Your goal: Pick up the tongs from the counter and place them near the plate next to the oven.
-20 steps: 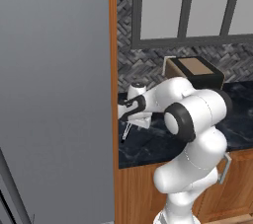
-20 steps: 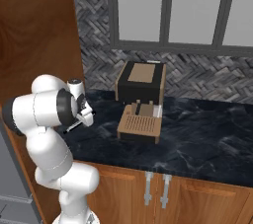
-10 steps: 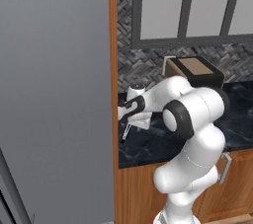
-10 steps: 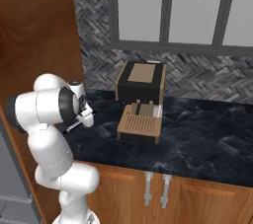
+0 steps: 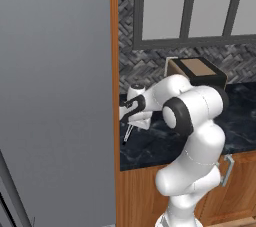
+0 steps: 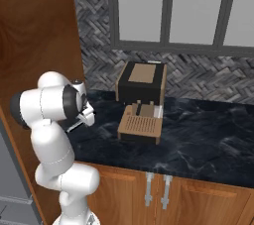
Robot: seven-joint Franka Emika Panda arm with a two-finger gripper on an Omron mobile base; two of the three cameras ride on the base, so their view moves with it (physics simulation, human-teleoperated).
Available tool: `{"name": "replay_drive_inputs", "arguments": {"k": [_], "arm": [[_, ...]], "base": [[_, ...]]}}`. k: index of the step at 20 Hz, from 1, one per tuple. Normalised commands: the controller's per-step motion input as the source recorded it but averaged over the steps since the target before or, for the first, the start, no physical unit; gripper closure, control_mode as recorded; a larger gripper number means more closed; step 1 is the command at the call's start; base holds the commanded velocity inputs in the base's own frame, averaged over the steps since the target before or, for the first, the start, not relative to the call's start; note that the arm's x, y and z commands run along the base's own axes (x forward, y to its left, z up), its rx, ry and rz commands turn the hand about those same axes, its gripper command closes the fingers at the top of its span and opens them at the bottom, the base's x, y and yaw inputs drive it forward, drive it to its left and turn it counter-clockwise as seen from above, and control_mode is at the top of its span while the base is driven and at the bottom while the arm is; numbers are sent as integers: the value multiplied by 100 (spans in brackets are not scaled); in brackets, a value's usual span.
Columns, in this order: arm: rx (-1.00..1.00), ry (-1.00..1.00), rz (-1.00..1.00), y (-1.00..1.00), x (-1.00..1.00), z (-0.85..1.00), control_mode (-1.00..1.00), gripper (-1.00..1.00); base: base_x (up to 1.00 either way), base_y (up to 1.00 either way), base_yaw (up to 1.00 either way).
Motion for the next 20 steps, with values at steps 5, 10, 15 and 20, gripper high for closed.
{"name": "replay_drive_inputs", "arguments": {"k": [5,10,15,20], "arm": [[0,0,0,0,0,-23,-100,-100],[0,0,0,0,0,-29,-100,-100],[-1,0,0,0,0,-21,-100,-100],[-1,2,0,0,0,-10,-100,-100]], "base": [[0,0,0],[0,0,0],[0,0,0],[0,0,0]]}}
